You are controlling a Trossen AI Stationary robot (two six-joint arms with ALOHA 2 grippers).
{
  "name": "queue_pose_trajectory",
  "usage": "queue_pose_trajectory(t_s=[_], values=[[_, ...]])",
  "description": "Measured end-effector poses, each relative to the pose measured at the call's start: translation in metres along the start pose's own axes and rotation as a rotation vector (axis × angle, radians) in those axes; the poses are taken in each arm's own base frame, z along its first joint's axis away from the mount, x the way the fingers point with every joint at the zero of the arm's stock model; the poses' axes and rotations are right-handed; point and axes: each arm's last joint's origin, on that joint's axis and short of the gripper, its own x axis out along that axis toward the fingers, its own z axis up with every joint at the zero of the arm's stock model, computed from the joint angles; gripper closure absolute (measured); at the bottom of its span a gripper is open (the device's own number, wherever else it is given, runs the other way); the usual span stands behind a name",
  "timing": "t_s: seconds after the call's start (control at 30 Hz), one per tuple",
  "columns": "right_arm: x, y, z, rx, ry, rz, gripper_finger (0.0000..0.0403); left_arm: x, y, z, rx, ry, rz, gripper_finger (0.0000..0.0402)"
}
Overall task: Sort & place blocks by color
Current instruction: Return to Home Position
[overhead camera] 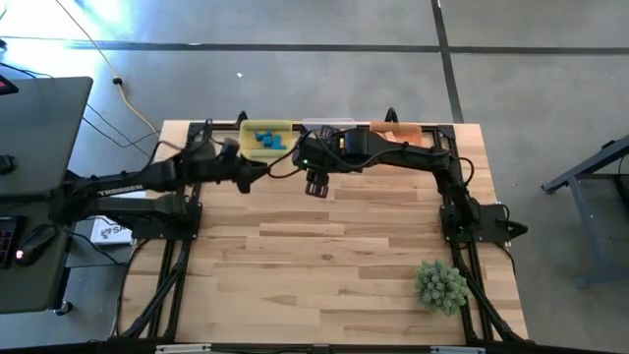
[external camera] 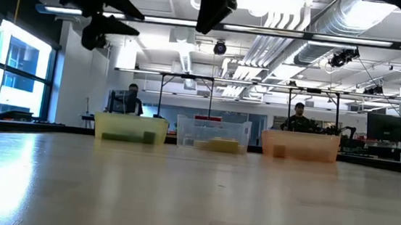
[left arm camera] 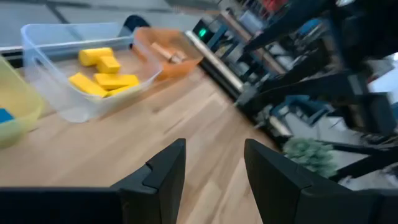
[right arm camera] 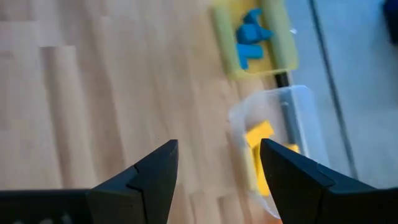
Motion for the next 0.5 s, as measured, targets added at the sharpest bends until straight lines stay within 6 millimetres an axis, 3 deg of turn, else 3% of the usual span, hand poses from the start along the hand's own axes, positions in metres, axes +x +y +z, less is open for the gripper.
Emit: queue_pose_trajectory(t_s=[0.2,0.5], values=[[0.003,-0.001,0.004,-0.036,-0.042,0.117,0.0187,-0.013,-0.022,-0.016,0.075,-0.096,-0.018,0.0248],[0.005,-0.004,0.006,-0.087,-0.063,0.201,0.0187,-0.026,-0.054,-0.046,0.318,-0.08,-0.072,0.0248]])
